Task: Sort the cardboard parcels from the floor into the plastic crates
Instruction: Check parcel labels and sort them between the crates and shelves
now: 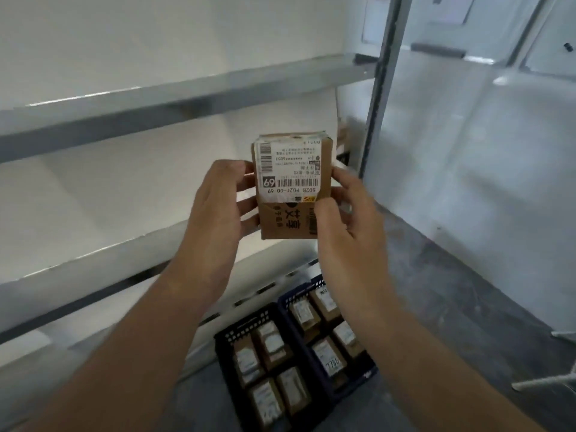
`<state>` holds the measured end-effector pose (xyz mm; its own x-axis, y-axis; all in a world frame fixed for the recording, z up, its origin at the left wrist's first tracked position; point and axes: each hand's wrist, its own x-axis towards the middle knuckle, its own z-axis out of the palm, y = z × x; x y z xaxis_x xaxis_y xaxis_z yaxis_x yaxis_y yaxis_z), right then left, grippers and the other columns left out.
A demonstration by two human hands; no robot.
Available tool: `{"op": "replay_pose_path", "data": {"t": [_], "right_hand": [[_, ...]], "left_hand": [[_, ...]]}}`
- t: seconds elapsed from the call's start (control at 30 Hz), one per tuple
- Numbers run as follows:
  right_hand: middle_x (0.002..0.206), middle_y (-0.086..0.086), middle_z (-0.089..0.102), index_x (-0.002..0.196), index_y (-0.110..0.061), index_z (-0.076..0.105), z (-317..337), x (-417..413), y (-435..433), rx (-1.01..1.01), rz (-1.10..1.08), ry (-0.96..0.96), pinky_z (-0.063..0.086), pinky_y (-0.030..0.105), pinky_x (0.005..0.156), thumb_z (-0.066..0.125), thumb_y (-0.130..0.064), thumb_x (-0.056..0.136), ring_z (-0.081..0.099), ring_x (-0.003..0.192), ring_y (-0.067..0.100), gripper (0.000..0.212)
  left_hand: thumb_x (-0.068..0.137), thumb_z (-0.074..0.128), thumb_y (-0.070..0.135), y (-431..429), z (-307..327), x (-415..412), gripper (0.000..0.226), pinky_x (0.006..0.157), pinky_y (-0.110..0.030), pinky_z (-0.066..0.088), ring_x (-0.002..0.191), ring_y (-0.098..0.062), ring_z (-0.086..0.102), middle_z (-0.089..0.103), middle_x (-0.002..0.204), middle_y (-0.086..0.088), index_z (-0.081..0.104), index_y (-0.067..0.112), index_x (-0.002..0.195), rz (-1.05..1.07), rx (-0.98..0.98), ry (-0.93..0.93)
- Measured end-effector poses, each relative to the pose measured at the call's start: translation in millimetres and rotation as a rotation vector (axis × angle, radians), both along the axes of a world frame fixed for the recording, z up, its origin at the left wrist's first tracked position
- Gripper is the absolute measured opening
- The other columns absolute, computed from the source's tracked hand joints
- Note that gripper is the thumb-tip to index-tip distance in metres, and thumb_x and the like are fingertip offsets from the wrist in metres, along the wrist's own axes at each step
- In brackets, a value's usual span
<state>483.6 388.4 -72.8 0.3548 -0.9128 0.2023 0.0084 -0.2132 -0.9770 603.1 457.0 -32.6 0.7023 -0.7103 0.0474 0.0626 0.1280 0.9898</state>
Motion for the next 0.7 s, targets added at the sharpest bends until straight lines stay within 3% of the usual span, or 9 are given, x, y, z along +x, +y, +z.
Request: {"op": "replay_pose_path", "data": {"t": [0.1, 0.27, 0.37, 0.47, 0.5, 0.57, 0.7], "right_hand": [[0.134, -0.011, 0.07, 0.145, -0.041, 0.06, -58, -4, -53, 0.076, 0.064, 0.03, 0.063, 0.033, 0.098, 0.049, -0.047, 0.096, 0.069, 0.122, 0.006, 0.05], [0.119, -0.011, 0.076, 0.138, -0.032, 0.066, -156, 4, -85, 0.242, 0.144, 0.122, 0.061, 0.018, 0.08, 0.053, -0.025, 0.109, 0.074, 0.107, 0.002, 0.032], [0.114, -0.013, 0.078, 0.137, -0.032, 0.067, -220, 20, -84, 0.294, 0.189, 0.198, 0.06, 0.016, 0.078, 0.054, -0.024, 0.11, 0.073, 0.101, -0.004, 0.031], [0.109, -0.014, 0.077, 0.136, -0.032, 0.066, -289, 37, -71, 0.374, 0.233, 0.263, 0.064, 0.024, 0.082, 0.056, -0.025, 0.109, 0.075, 0.101, 0.0, 0.03], [0.109, -0.014, 0.078, 0.136, -0.031, 0.067, -314, 41, -66, 0.404, 0.244, 0.29, 0.065, 0.03, 0.086, 0.056, -0.024, 0.109, 0.075, 0.101, 0.001, 0.03], [0.109, -0.013, 0.08, 0.135, -0.03, 0.067, -360, 47, -56, 0.449, 0.246, 0.326, 0.066, 0.035, 0.089, 0.056, -0.022, 0.109, 0.076, 0.101, 0.002, 0.03], [0.107, -0.014, 0.081, 0.136, -0.032, 0.066, -444, 56, -43, 0.519, 0.243, 0.418, 0.063, 0.021, 0.079, 0.055, -0.021, 0.11, 0.076, 0.097, -0.002, 0.03]], "left_hand": [[0.104, 0.04, 0.032, -40, -60, -9, 0.03, 0.094, -0.044, 0.058, 0.101, -0.021, 0.075, 0.079, 0.102, 0.001, 0.066, 0.018, 0.109, 0.078, 0.05, 0.108], [0.105, 0.041, 0.032, -64, -167, -2, 0.03, 0.094, -0.041, 0.057, 0.1, -0.019, 0.075, 0.079, 0.097, 0.005, 0.068, 0.02, 0.106, 0.177, 0.168, 0.203], [0.105, 0.041, 0.035, -57, -234, 10, 0.031, 0.096, -0.042, 0.057, 0.1, -0.02, 0.075, 0.08, 0.095, 0.004, 0.067, 0.019, 0.107, 0.246, 0.258, 0.25], [0.107, 0.037, 0.033, -43, -304, 26, 0.032, 0.073, -0.028, 0.059, 0.089, -0.015, 0.077, 0.08, 0.087, 0.004, 0.065, 0.018, 0.105, 0.276, 0.314, 0.294], [0.107, 0.037, 0.032, -39, -327, 30, 0.032, 0.071, -0.029, 0.059, 0.088, -0.015, 0.077, 0.08, 0.087, 0.003, 0.066, 0.017, 0.105, 0.287, 0.336, 0.319], [0.106, 0.038, 0.032, -30, -373, 36, 0.032, 0.076, -0.031, 0.058, 0.087, -0.014, 0.076, 0.079, 0.085, 0.004, 0.067, 0.019, 0.102, 0.285, 0.382, 0.357], [0.105, 0.039, 0.032, -12, -467, 49, 0.034, 0.089, -0.036, 0.056, 0.094, -0.014, 0.074, 0.08, 0.093, 0.005, 0.071, 0.021, 0.103, 0.244, 0.504, 0.396]]}}
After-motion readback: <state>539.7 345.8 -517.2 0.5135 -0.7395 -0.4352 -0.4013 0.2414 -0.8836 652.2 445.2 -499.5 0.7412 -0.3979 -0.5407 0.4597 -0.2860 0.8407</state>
